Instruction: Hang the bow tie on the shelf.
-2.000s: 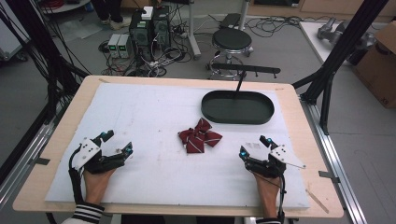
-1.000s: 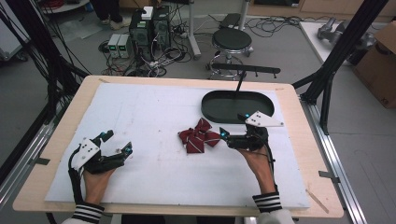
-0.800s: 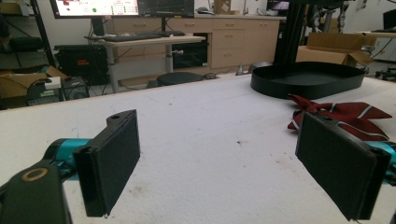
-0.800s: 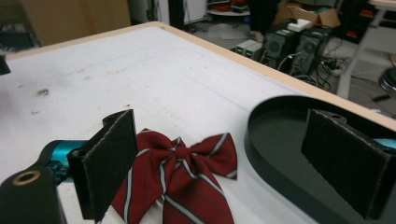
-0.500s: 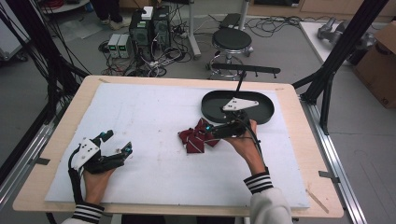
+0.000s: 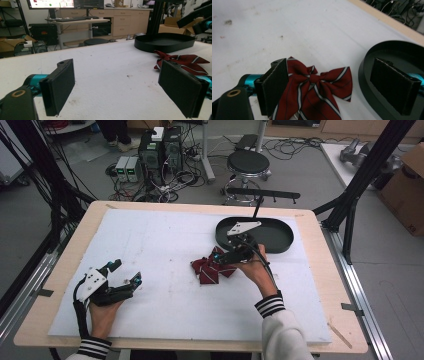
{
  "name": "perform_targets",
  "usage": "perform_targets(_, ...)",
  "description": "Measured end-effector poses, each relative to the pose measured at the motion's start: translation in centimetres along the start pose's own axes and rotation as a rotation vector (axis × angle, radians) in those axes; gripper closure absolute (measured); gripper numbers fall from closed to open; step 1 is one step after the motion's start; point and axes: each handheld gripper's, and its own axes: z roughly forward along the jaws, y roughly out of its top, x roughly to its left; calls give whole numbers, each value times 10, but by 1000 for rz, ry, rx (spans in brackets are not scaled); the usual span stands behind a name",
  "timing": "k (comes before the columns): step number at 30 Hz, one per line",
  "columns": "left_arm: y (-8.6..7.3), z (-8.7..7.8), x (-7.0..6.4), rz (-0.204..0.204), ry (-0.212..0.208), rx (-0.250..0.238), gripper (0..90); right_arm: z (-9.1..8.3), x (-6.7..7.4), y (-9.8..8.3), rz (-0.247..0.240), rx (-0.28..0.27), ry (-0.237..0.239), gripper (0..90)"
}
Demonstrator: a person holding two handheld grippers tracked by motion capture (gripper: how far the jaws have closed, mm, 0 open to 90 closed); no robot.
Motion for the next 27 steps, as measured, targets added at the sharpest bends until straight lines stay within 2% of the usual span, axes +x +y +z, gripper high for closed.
perform_targets(4, 0, 0, 0, 0, 0, -1, 143, 9, -3, -3, 12, 56, 19, 155)
perform_targets(5, 0, 0, 0, 0, 0, 0, 143, 9, -3, -3, 12, 56, 19, 155)
perform_targets(7, 0, 0, 0, -1, 0, -1, 143, 16, -4, -1, -7, 115, 19, 158)
perform_targets(11, 0, 0, 0, 0, 0, 0, 143, 23, -3, 1, -13, 150, 31, 173)
perform_targets(13, 0, 0, 0, 1, 0, -1, 143, 30, -1, 3, -36, 182, 29, 206)
perform_targets(14, 0, 0, 0, 0, 0, 0, 143, 30, -1, 3, -36, 182, 29, 206)
perform_targets(16, 0, 0, 0, 0, -1, -1, 143, 33, 0, 4, -43, 196, 43, 263)
perform_targets(20, 0, 0, 0, -1, -1, -1, 143, 40, 1, 3, -53, 238, 44, 287)
perform_targets(21, 0, 0, 0, -1, -1, -1, 143, 43, 0, 1, -71, 259, 40, 311)
perform_targets(27, 0, 0, 0, -2, -3, -2, 143, 49, 1, -1, -91, 301, 14, 391)
